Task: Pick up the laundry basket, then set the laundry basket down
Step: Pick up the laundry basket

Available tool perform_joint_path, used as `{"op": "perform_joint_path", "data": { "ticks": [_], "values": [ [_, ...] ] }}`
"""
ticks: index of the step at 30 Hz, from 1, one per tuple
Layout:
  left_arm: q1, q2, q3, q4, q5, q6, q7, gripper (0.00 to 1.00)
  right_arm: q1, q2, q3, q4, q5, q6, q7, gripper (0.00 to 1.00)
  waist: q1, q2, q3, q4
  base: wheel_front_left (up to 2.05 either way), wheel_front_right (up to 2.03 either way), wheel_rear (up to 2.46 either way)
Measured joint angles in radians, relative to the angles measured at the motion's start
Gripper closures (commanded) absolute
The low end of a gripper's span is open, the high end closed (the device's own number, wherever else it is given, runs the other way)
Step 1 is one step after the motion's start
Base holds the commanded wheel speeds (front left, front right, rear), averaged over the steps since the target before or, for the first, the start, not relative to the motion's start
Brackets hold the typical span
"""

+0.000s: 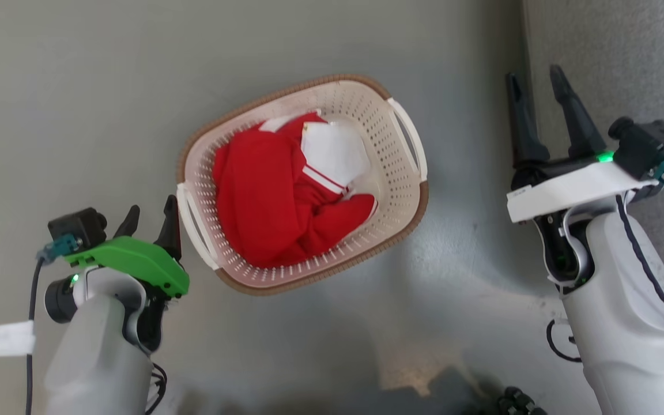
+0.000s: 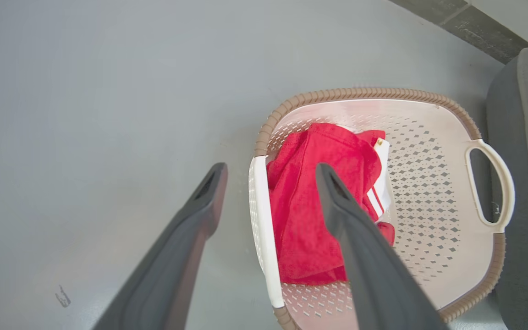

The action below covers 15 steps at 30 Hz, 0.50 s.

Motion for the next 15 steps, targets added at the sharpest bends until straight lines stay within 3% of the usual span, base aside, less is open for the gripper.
{"op": "perform_joint_path", "data": {
  "ticks": [15],
  "values": [
    [-0.128,0.006,0.012,0.143,-0.028,0.0,0.055,0.0,-0.041,0.001,0.001,-0.005,0.0,0.0,0.0,0.0,0.0,0.0,0.121,-0.031,0.0,0.0,0.0]
  ]
}}
